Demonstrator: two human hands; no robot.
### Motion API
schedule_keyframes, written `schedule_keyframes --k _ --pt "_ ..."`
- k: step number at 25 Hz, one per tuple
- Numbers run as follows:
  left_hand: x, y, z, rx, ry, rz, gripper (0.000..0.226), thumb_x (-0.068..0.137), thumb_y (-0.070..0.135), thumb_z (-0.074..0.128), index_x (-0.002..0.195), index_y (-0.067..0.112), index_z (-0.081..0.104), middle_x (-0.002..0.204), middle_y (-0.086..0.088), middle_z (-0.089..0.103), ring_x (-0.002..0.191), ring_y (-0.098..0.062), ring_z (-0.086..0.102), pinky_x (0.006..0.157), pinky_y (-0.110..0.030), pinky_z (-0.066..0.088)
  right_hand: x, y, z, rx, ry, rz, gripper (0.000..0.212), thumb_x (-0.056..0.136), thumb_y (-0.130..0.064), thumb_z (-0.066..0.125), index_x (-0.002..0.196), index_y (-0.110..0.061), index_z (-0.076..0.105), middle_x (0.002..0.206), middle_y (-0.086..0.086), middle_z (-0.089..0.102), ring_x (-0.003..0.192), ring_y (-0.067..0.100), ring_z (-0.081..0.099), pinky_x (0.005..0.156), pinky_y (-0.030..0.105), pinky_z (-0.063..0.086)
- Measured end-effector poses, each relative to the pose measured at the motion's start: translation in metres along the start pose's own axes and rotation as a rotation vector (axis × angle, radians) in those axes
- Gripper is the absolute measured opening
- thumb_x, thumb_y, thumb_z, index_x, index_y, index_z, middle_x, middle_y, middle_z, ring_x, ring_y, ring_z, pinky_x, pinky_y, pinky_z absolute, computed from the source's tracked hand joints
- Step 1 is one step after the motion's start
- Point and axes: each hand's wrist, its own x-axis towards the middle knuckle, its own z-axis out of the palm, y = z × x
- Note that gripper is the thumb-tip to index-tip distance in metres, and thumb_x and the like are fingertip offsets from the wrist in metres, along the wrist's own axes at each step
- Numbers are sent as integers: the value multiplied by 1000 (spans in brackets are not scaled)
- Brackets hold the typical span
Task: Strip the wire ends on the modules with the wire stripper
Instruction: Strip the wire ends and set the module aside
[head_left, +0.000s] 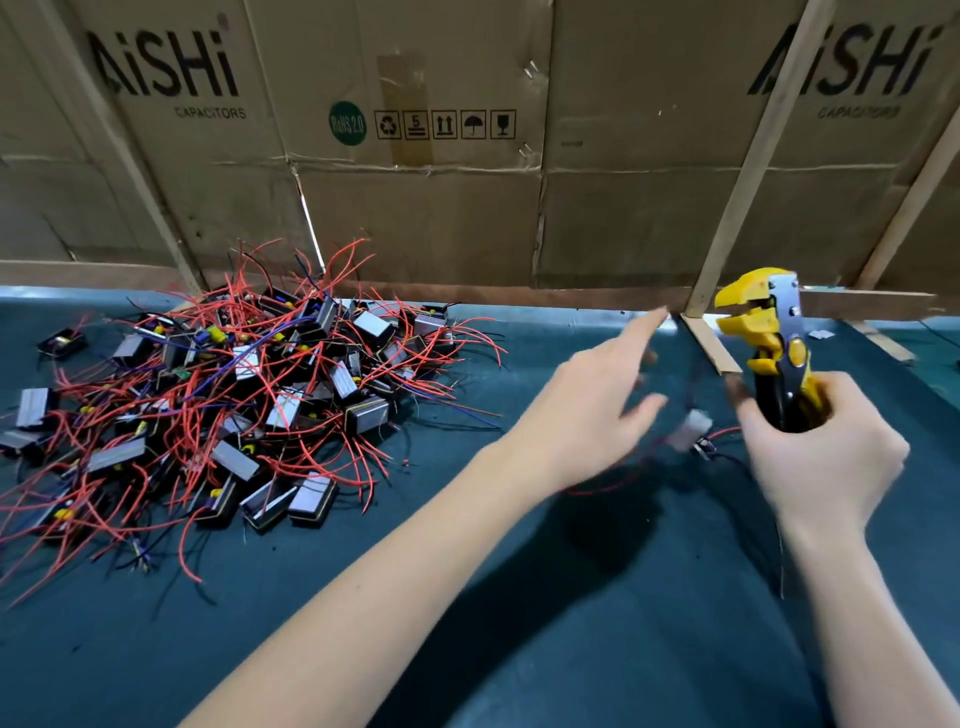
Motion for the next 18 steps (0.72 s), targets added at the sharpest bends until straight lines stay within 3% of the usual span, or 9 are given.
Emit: schedule_keyframes --k 2,4,6,9,12,15,18 --pt "0 -2 0 106 -96 -26 63 94 26 62 149 13 34 136 -6 53 122 -23 51 105 -38 39 0 -2 0 43 16 13 42 75 -56 71 79 -18 57 72 0 62 70 20 55 67 28 34" --pt "-11 -18 -18 270 -81 31 44 93 28 63 135 14 55 130 -3 58 121 -23 51 104 -41 38 -4 -6 1 158 -15 7 38 75 -55 71 77 -19 57 64 -7 59 64 1 56 62 16 35" --pt "-28 -40 -47 275 40 41 20 92 21 66 109 13 70 110 -2 68 106 -25 58 95 -44 42 -11 -13 6 351 -146 24 35 75 -51 73 76 -19 59 61 -10 59 60 -4 56 61 6 38" --pt "-52 -82 -92 327 284 -230 8 90 15 66 93 14 73 91 -2 72 90 -27 65 84 -42 50 -24 -22 19 749 -468 181 32 73 -43 82 74 -18 61 69 -3 59 65 13 59 70 27 52" --pt "-77 -118 -118 472 197 -580 5 87 24 70 85 19 71 75 2 67 79 -24 63 74 -36 53 -36 -24 31 751 -665 233 43 72 -48 73 80 -7 62 70 1 63 69 20 65 79 44 53" --pt "-90 -129 -115 419 37 -581 18 74 22 84 86 16 71 71 3 55 70 -20 52 66 -31 41 -44 -23 36 635 -700 179 53 75 -53 68 85 -2 60 73 2 66 76 25 70 87 48 52" --pt "-92 -130 -103 486 16 -542 30 70 9 84 97 13 70 87 -4 48 84 -26 52 71 -33 40 -42 -19 35 587 -722 225 44 81 -50 66 91 -7 65 82 3 73 83 19 72 95 49 50"
